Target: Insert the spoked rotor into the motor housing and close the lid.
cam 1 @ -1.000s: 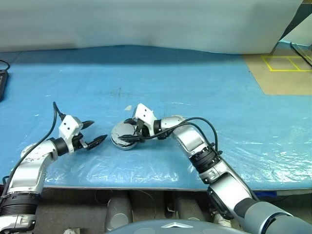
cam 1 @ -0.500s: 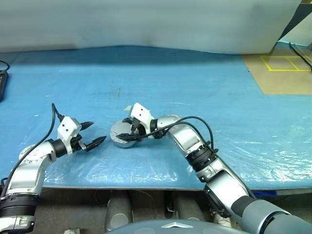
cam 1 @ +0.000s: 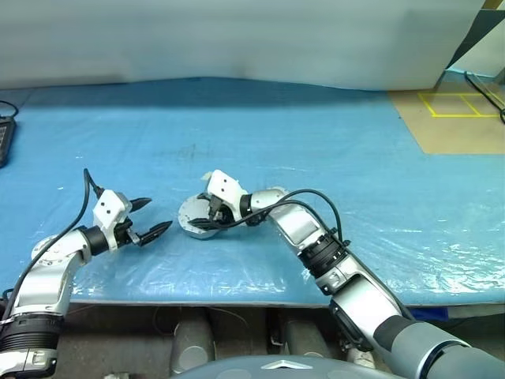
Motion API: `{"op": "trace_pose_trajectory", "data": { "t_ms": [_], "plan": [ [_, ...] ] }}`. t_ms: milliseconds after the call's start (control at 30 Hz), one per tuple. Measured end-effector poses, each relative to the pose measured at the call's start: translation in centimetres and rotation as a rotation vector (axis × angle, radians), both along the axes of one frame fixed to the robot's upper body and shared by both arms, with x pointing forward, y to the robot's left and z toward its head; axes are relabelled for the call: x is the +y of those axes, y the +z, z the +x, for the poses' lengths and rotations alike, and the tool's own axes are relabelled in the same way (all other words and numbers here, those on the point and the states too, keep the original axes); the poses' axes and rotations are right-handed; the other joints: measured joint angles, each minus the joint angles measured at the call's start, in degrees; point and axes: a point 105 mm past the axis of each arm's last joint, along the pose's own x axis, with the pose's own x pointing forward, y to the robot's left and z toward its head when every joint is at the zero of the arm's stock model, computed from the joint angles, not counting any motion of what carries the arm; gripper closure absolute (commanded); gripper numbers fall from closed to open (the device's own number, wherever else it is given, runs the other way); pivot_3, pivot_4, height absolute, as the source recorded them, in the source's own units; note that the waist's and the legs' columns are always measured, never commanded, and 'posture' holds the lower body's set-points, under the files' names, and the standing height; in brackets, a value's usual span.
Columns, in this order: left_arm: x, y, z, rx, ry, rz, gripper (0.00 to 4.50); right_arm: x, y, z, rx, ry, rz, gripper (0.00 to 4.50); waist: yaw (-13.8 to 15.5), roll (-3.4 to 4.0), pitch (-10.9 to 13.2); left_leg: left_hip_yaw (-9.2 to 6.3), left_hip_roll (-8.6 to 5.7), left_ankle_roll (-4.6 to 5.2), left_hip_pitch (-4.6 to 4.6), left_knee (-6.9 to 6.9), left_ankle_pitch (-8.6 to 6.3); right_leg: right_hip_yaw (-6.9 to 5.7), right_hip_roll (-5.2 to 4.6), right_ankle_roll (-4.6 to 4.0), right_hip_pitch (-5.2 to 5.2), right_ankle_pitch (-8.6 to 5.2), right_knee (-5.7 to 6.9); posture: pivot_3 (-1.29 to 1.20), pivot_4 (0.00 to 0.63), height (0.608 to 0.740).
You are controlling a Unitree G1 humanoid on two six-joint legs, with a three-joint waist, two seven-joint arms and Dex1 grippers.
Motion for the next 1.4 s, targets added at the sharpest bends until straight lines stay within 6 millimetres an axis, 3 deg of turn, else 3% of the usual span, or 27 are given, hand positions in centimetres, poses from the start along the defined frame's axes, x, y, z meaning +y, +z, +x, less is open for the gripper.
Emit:
{"op": "trace_pose_trajectory", "data": {
  "t_ms": [33, 133, 500, 1233, 1400],
  "plan": [
    [-0.1, 0.0, 0.1, 0.001, 0.002, -0.011, 0.00, 0.0, 0.0, 0.0, -0.001, 0.000, 0.000, 1.51, 0.0, 0.00, 0.0, 0.00, 0.00, 0.00, 0.00, 0.00, 0.00, 0.00, 0.00, 0.00, 0.00, 0.00, 0.00, 0.00, 0.150, 0.740],
    [-0.7, 0.5, 0.4, 0.019, -0.016, -0.080, 0.58, -0.1, 0.0, 0.0, -0.005, 0.001, 0.000, 1.51, 0.0, 0.00, 0.0, 0.01, 0.00, -0.01, 0.00, 0.00, 0.00, 0.00, 0.00, -0.01, 0.01, 0.01, 0.01, 0.00, 0.150, 0.740],
    [-3.8, 0.2, 0.5, 0.070, -0.133, -0.157, 4.48, -0.2, -0.1, 0.1, -0.009, 0.001, 0.003, 1.51, 0.0, 0.01, 0.0, 0.01, -0.02, 0.00, 0.02, -0.05, 0.00, 0.01, 0.00, -0.01, 0.02, 0.00, 0.01, 0.00, 0.150, 0.740],
    [-4.7, -0.3, 0.5, 0.086, -0.133, -0.087, 4.48, -0.5, 0.0, 0.4, 0.016, -0.010, 0.021, 1.51, 0.3, 0.14, -0.1, -0.05, -0.11, 0.00, 0.11, -0.27, 0.00, 0.02, -0.07, 0.04, 0.11, -0.02, -0.12, 0.00, 0.150, 0.740],
    [-5.1, -0.2, 0.4, 0.087, -0.151, -0.085, 4.50, -1.5, 0.2, 0.6, 0.018, -0.013, 0.016, 0.01, 0.7, 0.24, -0.1, 0.00, -0.12, 0.00, 0.03, -0.32, 0.00, 0.01, -0.07, 0.03, 0.19, -0.02, -0.44, 0.00, 0.150, 0.740]
  ]
}}
